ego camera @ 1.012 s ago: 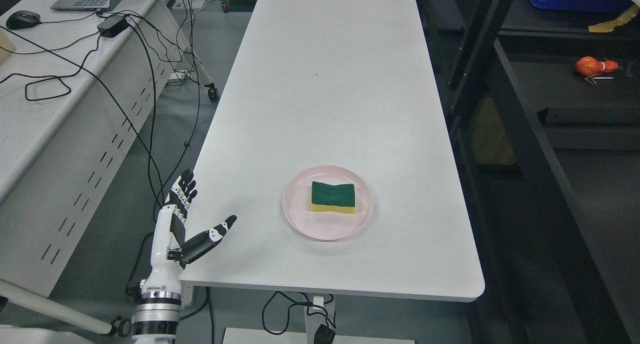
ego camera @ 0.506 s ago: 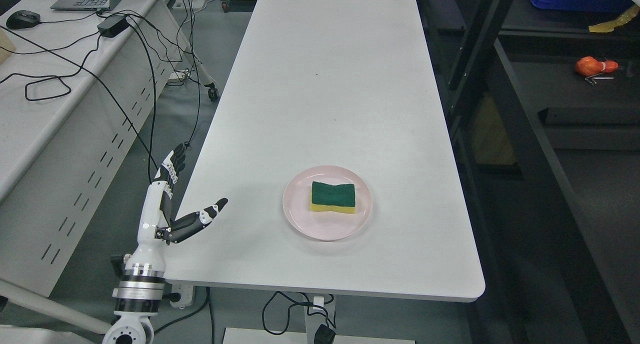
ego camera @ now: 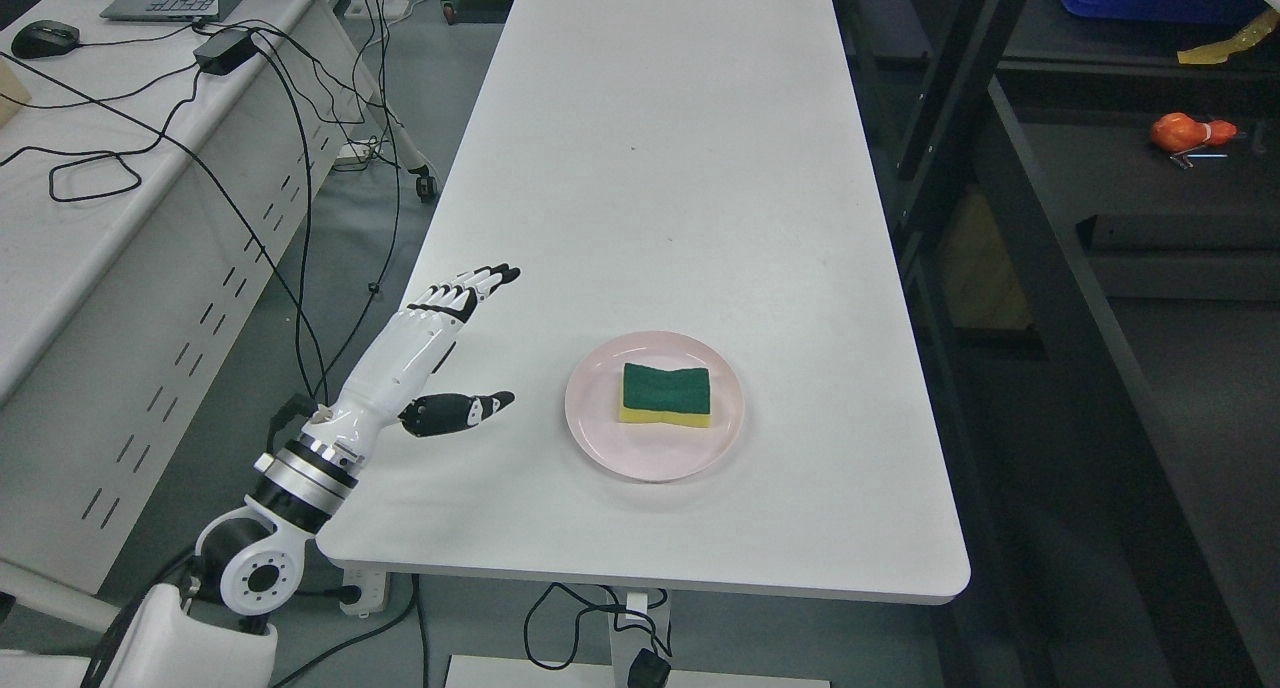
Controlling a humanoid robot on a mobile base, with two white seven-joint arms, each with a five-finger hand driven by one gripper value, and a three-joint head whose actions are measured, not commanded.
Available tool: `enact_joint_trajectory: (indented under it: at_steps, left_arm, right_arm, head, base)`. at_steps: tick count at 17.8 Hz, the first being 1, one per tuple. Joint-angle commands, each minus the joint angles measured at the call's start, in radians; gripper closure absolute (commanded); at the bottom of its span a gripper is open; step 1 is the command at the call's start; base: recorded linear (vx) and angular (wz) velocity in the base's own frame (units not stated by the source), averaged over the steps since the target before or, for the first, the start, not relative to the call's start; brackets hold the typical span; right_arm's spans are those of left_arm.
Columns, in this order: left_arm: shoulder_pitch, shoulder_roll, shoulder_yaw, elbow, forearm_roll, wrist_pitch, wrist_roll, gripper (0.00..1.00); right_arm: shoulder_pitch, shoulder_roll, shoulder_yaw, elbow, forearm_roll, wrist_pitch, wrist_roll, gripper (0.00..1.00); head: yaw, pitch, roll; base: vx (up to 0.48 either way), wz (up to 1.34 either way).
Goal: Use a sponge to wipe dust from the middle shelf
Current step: 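Raise the left hand and reach toward the sponge on the pink plate, then lower the left hand onto the green-and-yellow sponge and close fingers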
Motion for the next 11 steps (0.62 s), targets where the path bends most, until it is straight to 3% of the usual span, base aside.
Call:
enact_joint_trajectory:
  at_steps: [1, 4, 11]
  left_arm:
    - [-0.173, 0.073, -0.192, 0.163, -0.335, -0.005, -0.026, 0.03]
    - [-0.244, 0.046, -0.308, 0.180, -0.357, -0.006, -0.033, 0.04]
    - [-0.296, -0.043, -0.433, 0.187, -0.415, -0.008, -0.077, 0.04]
  right_arm:
    - [0.000, -0.017, 0.000, -0.017, 0.000, 0.001, 0.000, 0.00]
    - [0.000, -0.017, 0.000, -0.017, 0.000, 0.001, 0.000, 0.00]
    - [0.000, -0.017, 0.000, -0.017, 0.000, 0.001, 0.000, 0.00]
  head:
    - [0.0000, 0.000, 0.000]
    - [0.0000, 0.000, 0.000]
    - [0.0000, 0.000, 0.000]
  base:
    - [0.000, 0.00]
    - [0.000, 0.00]
    - [0.000, 0.00]
